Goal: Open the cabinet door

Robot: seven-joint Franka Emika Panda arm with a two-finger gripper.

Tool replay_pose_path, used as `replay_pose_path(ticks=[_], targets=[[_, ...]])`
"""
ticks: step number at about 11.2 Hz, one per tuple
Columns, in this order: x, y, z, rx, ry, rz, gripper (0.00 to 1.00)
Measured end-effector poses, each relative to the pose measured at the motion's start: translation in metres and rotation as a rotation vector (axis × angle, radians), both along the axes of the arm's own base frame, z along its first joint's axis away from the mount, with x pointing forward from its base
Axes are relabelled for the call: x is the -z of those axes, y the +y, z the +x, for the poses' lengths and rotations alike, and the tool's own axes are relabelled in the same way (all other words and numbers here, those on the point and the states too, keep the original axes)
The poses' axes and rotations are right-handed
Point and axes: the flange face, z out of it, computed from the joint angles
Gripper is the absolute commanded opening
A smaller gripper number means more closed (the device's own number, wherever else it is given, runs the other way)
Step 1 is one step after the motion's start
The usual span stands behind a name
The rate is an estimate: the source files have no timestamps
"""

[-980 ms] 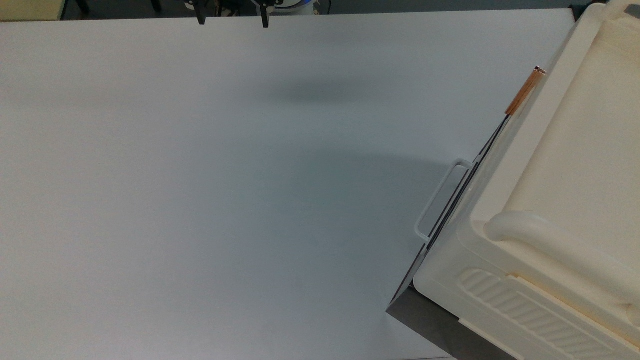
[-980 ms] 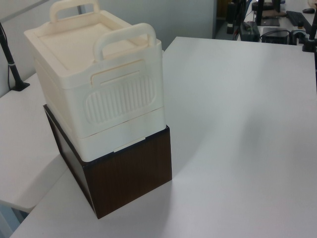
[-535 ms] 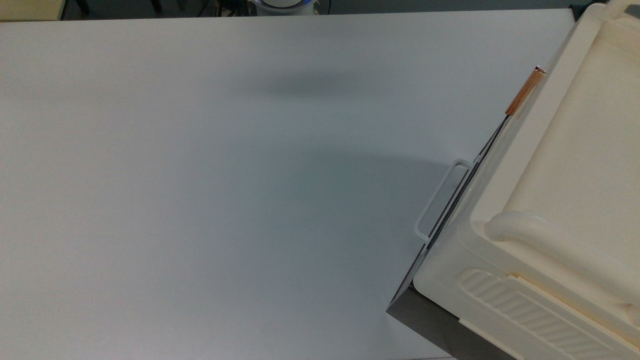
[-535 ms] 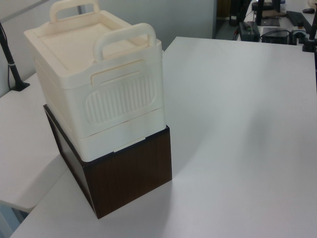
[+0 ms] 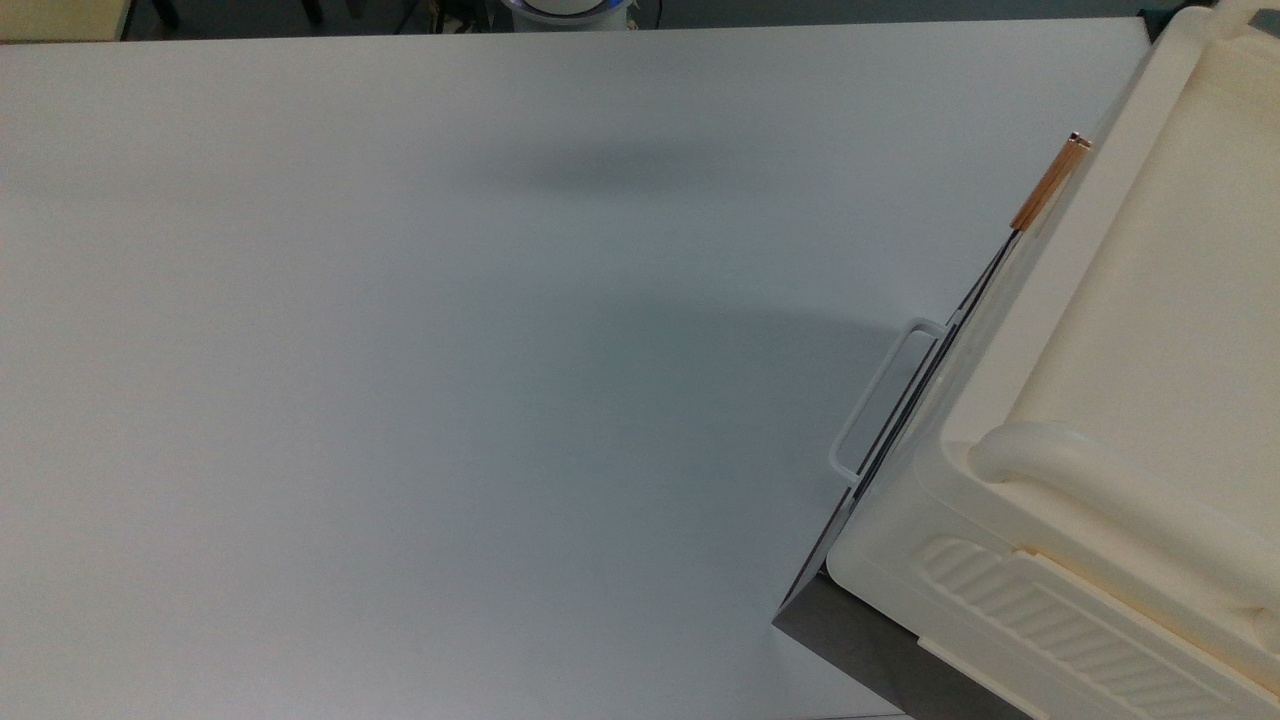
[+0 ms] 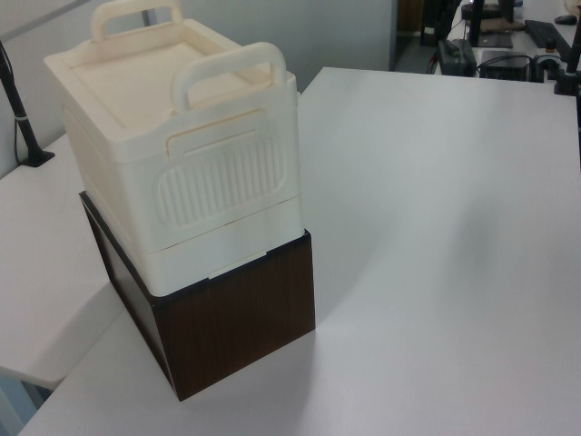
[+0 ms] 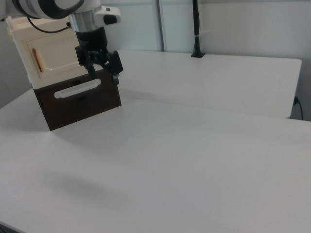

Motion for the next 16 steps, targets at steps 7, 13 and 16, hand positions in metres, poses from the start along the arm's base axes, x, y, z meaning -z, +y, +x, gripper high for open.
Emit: replay_pose_path(ticks=[7, 13, 16], targets=[[0.0000, -0.0001, 0.0000, 0.000, 0.000, 0.000, 1.00], [0.0000, 0.0005, 0.0000, 0.000, 0.000, 0.006, 1.00], [-0.0001, 0.0020, 0.0002, -0.001, -0.002, 0.020, 1.00]])
